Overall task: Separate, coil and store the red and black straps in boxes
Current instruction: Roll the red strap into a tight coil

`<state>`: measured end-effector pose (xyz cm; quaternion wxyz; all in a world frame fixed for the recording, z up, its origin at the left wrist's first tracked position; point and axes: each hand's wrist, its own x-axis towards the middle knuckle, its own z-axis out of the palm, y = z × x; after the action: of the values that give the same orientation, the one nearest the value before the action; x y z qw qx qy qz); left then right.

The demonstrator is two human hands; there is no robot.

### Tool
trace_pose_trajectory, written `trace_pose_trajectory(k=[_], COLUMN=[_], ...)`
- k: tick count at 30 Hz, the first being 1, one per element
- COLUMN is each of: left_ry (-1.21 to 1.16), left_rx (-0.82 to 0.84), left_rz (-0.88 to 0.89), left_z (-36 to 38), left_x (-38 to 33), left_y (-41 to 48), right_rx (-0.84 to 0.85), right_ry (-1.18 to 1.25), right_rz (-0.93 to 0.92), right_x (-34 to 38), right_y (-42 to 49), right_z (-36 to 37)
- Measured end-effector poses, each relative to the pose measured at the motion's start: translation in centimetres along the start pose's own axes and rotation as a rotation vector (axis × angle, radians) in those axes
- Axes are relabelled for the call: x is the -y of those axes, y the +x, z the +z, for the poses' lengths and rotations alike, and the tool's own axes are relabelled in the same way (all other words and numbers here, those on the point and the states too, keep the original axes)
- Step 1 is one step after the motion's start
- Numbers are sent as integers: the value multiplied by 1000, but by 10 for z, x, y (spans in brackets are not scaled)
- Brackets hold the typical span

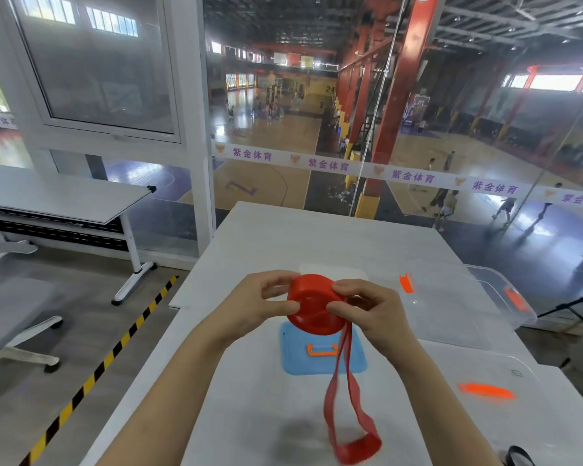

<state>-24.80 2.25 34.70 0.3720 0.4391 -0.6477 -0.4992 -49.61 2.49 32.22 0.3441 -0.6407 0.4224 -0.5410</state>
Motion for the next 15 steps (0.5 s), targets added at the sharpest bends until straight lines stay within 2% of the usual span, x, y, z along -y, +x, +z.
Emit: trace_pose_trajectory(k=[3, 6, 15], left_ry=[135, 229, -147], left_rx=[16, 6, -127], left_rz=[0, 42, 82], left_z=[2, 9, 20], left_x=[-7, -10, 0], left_y=[2, 4, 1], right_rx=[97, 95, -52], right_ry=[-126, -175, 14], right_rz=[-41, -61, -15], right_x=[5, 5, -7], right_y=[3, 3, -6], right_z=[0, 4, -4])
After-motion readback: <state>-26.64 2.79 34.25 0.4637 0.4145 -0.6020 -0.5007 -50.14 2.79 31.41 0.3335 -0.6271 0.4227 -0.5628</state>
